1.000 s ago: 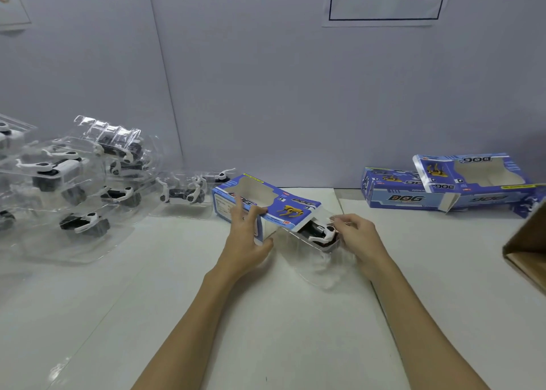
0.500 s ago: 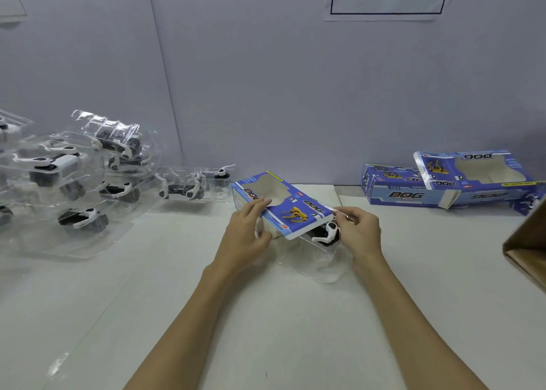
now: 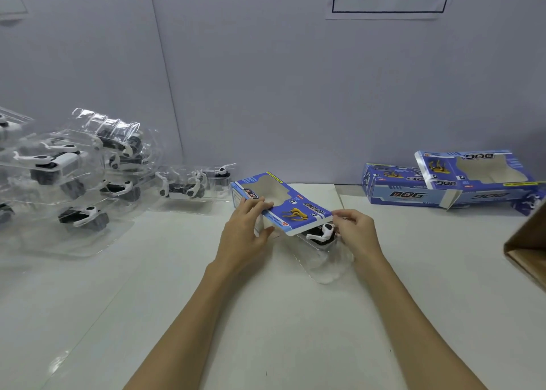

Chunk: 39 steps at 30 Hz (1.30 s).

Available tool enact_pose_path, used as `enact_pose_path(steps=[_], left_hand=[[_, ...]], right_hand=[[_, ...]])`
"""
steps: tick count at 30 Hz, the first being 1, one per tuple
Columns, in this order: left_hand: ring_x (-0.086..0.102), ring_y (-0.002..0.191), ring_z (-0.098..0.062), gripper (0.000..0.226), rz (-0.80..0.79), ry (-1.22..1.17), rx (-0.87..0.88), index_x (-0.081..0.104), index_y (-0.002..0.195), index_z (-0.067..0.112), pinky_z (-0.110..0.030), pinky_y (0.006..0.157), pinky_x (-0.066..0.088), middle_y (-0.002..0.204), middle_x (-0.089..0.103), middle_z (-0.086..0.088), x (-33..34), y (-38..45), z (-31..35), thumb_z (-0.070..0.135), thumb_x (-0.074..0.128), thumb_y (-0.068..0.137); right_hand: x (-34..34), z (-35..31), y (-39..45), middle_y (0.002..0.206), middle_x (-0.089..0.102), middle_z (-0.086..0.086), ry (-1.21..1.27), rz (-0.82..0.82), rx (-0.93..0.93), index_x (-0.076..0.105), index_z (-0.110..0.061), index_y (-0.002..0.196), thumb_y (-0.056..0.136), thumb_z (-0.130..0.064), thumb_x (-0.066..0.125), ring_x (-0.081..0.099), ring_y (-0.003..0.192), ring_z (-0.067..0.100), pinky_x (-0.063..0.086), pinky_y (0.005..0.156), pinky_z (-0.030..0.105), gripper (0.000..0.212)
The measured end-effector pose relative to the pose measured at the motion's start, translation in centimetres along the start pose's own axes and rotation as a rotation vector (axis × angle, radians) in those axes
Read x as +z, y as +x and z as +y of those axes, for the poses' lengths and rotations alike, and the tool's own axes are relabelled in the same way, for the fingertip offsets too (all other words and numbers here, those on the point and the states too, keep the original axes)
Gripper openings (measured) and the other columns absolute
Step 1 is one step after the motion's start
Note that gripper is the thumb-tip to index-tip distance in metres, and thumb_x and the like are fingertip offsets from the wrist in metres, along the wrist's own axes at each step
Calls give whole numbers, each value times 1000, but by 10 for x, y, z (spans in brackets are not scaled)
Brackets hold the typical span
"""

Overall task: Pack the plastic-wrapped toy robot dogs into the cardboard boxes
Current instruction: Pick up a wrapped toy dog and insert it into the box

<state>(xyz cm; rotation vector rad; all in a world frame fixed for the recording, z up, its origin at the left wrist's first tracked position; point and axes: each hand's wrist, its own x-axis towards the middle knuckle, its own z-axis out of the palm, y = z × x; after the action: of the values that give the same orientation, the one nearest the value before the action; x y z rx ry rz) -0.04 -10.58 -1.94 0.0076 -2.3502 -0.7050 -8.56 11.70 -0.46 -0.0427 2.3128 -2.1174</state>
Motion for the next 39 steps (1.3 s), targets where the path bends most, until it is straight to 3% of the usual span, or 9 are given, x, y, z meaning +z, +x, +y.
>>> enact_pose_path(steps=[5, 8, 11, 14, 18, 22, 27, 32, 39], left_hand=[[65, 116, -15, 44, 179, -24, -44, 73, 122, 21, -39, 85, 57, 126, 66, 9, 8, -1, 11, 1, 72, 83], [38, 146, -4, 71, -116, -179, -22, 52, 149, 24, -34, 113, 44, 155, 42, 10, 4, -4, 4, 11, 72, 82], [2, 157, -2, 114, -412, -191, -34, 19, 162, 27, -29, 126, 20, 167, 1, 16, -3, -9, 0, 34, 90, 73], [-4, 157, -2, 132, -425, -194, -67, 17, 161, 36, -27, 125, 16, 165, -5, 22, -4, -10, 4, 59, 96, 57], [20, 154, -3, 98, -279, -148, -24, 35, 157, 28, -27, 120, 31, 164, 19, 11, 2, -8, 8, 47, 88, 77], [50, 135, 0, 57, -8, -183, -24, 65, 134, 24, -31, 103, 50, 144, 55, 17, 4, -7, 11, 4, 77, 82], [59, 123, 7, 51, 135, -310, -113, 76, 122, 24, -17, 92, 53, 127, 67, 23, 4, -7, 13, -3, 81, 79], [63, 124, -2, 45, 135, -452, -158, 75, 124, 23, -29, 92, 58, 132, 70, 13, -8, -6, 23, -7, 68, 91], [74, 80, -9, 17, 437, -729, -340, 76, 103, 46, -25, 64, 51, 95, 79, 11, -31, -1, 57, 51, 81, 87]], right_hand=[[20, -3, -10, 104, 75, 5, 203, 44, 65, 71, -23, 96, 97, -13, 52, 68, 101, 24, 53, 91, 41, 22], [32, -2, -17, 95, 74, -2, 366, 40, 27, 66, -21, 101, 101, -9, 46, 69, 86, 15, 53, 71, 25, 23], [39, -1, -21, 101, 72, 10, 636, -35, 108, 62, -15, 113, 104, -10, 47, 67, 91, 24, 52, 91, 38, 18], [33, -4, -19, 117, 70, 22, 717, -91, 210, 66, -6, 125, 101, -14, 54, 65, 100, 33, 49, 106, 50, 28], [26, -5, -14, 139, 65, 12, 614, -94, 206, 72, -5, 119, 99, -17, 59, 69, 98, 26, 54, 84, 34, 27], [20, -1, -13, 112, 75, 11, 252, -69, 56, 71, -8, 116, 107, -10, 42, 72, 77, 5, 55, 60, 16, 29], [23, -10, -26, 91, 77, 0, 339, -162, 55, 69, -17, 109, 104, -8, 43, 73, 73, 8, 54, 61, 23, 28], [12, -23, -31, 104, 78, 1, 312, -222, -141, 72, -17, 114, 104, -12, 46, 71, 92, 13, 56, 77, 27, 29], [22, -46, -51, 109, 73, -1, 70, 21, -678, 71, -24, 109, 99, -21, 71, 69, 99, 13, 54, 83, 28, 10]])
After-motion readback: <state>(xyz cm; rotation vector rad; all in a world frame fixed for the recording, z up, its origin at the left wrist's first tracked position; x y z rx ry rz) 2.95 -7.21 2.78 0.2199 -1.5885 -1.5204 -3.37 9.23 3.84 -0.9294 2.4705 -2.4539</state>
